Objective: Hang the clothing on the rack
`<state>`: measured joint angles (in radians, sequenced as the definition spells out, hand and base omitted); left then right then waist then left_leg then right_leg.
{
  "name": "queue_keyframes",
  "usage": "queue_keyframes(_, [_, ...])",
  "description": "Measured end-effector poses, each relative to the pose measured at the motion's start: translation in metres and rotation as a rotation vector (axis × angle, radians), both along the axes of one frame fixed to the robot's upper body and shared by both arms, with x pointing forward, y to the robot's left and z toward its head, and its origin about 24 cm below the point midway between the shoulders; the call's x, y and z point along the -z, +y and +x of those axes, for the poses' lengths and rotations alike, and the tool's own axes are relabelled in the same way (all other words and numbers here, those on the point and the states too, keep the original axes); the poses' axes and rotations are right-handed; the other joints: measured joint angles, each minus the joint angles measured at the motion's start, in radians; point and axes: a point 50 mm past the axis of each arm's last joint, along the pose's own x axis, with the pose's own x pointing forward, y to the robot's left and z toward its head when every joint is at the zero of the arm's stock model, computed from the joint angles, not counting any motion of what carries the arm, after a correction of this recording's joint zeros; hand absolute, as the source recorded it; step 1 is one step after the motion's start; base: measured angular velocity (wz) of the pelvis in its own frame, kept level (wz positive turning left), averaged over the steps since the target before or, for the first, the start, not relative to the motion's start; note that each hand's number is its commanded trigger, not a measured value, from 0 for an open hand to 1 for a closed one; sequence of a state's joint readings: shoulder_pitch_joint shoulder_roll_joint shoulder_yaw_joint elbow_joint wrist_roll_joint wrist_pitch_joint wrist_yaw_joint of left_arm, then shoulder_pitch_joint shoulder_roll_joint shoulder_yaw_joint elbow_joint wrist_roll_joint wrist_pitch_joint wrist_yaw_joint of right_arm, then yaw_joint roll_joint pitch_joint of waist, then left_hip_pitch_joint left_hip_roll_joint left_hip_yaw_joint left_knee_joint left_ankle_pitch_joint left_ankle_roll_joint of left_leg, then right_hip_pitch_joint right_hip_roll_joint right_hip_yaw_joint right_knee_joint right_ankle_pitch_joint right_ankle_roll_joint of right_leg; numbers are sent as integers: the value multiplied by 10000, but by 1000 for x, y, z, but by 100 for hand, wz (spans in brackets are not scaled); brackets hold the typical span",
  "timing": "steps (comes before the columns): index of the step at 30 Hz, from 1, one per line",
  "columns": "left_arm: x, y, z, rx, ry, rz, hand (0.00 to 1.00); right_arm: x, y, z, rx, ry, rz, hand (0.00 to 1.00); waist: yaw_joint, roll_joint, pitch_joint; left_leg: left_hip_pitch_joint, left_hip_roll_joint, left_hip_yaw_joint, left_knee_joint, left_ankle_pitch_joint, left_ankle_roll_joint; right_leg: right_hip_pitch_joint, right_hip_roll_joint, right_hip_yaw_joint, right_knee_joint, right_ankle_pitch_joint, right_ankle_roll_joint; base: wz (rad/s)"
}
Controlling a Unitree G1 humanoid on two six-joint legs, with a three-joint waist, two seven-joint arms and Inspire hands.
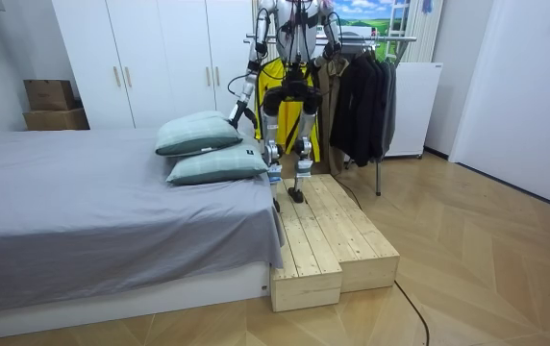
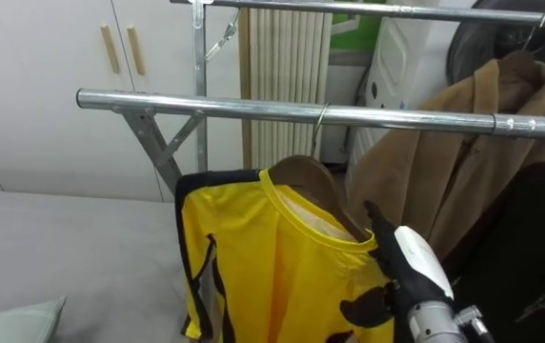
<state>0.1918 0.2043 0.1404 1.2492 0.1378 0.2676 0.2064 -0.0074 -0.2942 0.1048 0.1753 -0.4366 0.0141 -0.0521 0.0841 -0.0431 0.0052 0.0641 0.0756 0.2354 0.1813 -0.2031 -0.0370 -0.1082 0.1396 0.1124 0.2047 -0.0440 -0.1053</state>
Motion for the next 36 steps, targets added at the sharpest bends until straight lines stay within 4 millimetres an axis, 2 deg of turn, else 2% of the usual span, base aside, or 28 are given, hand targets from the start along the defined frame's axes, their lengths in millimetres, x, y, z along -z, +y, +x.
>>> queue_keyframes(4, [0, 0, -1, -4, 14, -8, 0, 0, 0, 0, 169, -14, 684, 0, 35, 1, 0, 1, 5, 26, -14, -11, -12, -9, 7, 2, -8, 1, 0, 0])
queue_keyframes(6, [0, -1, -1, 57, 35, -16, 0, -1, -1, 0, 480, -96, 1546, 0, 53, 7, -1, 43, 10, 29, -20, 1, -34, 5, 13, 1, -5, 33, -54, 0])
queue_keyframes(13, [0, -2, -5, 38, 141, -29, 0, 0, -5, 0, 1521, -291, 4154, 0, -50, 17, 7, 114, 3, 59, -111, -12, -17, 45, 36, 66, -16, -21, -7, -2])
queue_keyframes(21, [1, -4, -6, -76, 105, 17, 0, 22, -7, -15, 2760, 532, 7100, 0, -238, 55, 32, 156, -2, 57, -89, -22, -20, 31, 33, 72, -16, -26, 2, 0])
queue_keyframes(27, [1, -5, -5, -160, 48, 22, 0, 27, -6, -17, 3158, 827, 8470, 0, -224, 85, 51, 156, 17, 106, -120, -34, -33, 10, 56, 98, -4, -40, -11, -1])
queue_keyframes(36, [1, -6, -4, -215, -87, 21, 0, 26, -6, -17, 3306, 808, 9131, 0, -225, 109, 20, 10, 13, 49, -18, -35, -49, -129, 52, 87, 12, -36, -26, 0])
